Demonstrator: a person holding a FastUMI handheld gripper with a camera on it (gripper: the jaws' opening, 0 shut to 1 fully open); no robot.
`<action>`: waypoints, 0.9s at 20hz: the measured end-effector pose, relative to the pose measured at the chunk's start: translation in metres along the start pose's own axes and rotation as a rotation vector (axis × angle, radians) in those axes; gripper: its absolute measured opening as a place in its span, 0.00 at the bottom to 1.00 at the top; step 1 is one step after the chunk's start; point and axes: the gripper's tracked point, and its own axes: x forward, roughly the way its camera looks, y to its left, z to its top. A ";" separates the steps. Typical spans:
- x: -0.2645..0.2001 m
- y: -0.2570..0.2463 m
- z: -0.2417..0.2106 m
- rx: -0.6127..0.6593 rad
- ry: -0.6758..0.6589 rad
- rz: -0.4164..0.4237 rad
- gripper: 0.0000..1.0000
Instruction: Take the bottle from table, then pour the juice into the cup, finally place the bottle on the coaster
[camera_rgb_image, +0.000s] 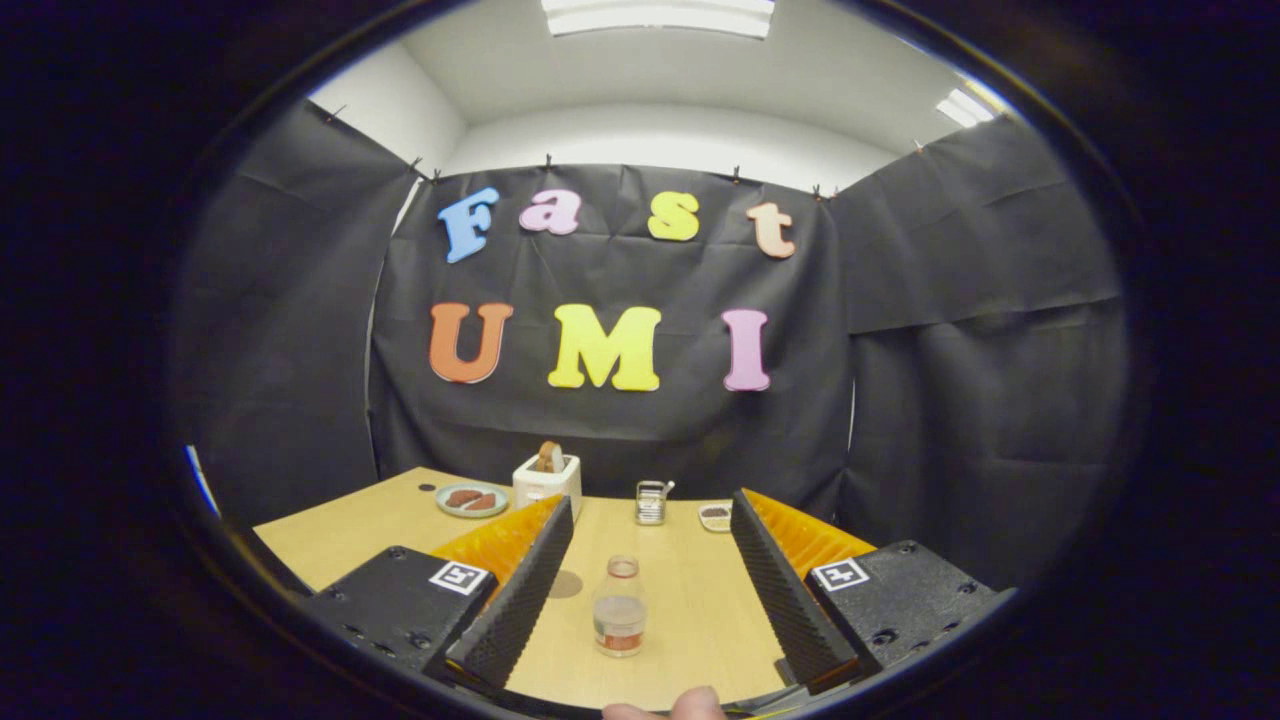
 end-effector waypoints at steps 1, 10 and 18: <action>0.002 0.002 -0.011 0.003 0.027 0.012 1.00; 0.024 0.029 -0.132 0.067 0.261 0.091 1.00; 0.070 0.024 -0.211 0.060 0.339 0.043 1.00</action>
